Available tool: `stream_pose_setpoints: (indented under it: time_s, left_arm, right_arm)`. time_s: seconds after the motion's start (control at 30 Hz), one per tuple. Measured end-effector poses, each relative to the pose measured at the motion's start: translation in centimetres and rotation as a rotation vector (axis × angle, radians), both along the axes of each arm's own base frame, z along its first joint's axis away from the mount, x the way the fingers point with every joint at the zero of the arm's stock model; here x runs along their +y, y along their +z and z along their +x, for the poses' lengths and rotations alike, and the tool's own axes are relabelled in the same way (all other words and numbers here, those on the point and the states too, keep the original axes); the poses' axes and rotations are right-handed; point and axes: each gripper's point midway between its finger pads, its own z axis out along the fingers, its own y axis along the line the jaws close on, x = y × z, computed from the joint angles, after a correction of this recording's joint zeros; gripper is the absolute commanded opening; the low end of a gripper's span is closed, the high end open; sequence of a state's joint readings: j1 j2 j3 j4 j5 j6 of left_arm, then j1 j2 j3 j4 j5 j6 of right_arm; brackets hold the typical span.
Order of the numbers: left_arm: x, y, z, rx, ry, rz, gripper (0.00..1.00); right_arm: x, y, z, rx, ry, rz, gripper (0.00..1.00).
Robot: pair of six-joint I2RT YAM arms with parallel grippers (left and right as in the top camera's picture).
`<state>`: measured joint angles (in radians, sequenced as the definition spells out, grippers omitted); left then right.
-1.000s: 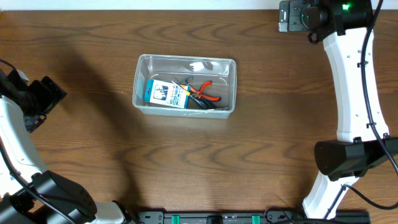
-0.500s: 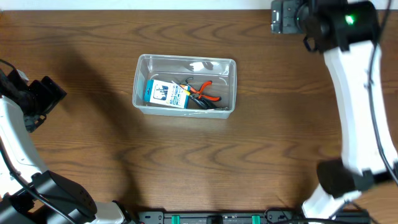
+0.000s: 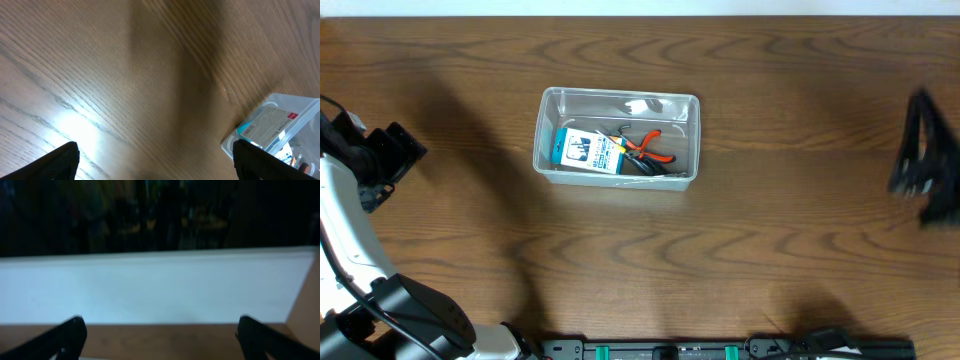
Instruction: Pack container
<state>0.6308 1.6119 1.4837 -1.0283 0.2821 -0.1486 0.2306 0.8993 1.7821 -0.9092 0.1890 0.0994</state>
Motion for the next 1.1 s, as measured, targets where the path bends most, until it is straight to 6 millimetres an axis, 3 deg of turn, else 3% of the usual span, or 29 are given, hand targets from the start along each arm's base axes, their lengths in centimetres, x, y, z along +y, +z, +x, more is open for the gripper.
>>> stream_pose_setpoints:
  time_s: [0.1, 0.23, 0.3, 0.5, 0.87, 0.97, 1.1]
  left_arm:
    - [0.0, 0.0, 0.0, 0.0, 0.0, 0.001, 0.9]
    - [0.0, 0.0, 0.0, 0.0, 0.0, 0.0, 0.9]
    - [0.0, 0.0, 0.0, 0.001, 0.0, 0.0, 0.91]
    - [0.0, 0.0, 0.0, 0.001, 0.0, 0.0, 0.9]
    - [0.0, 0.0, 0.0, 0.001, 0.0, 0.0, 0.91]
    - [0.0, 0.0, 0.0, 0.001, 0.0, 0.0, 0.9]
    - [0.0, 0.0, 0.0, 0.001, 0.0, 0.0, 0.9]
  right_arm:
    - [-0.5, -5.2, -0.3, 0.029, -0.017, -0.006, 0.99]
    - [-0.7, -14.3, 0.1, 0.114, -0.028, -0.019, 0.99]
    - [-0.8, -17.5, -0.1, 0.117, -0.029, -0.018, 0.99]
    - [-1.2, -22.3, -0.2, 0.006, -0.044, 0.001, 0.99]
    - [-1.2, -32.1, 3.2, -0.031, -0.057, 0.006, 0.99]
    - [-1.1, -33.6, 3.2, -0.031, -0.056, 0.006, 0.99]
    - [-1.2, -33.6, 3.1, -0.052, -0.056, 0.007, 0.99]
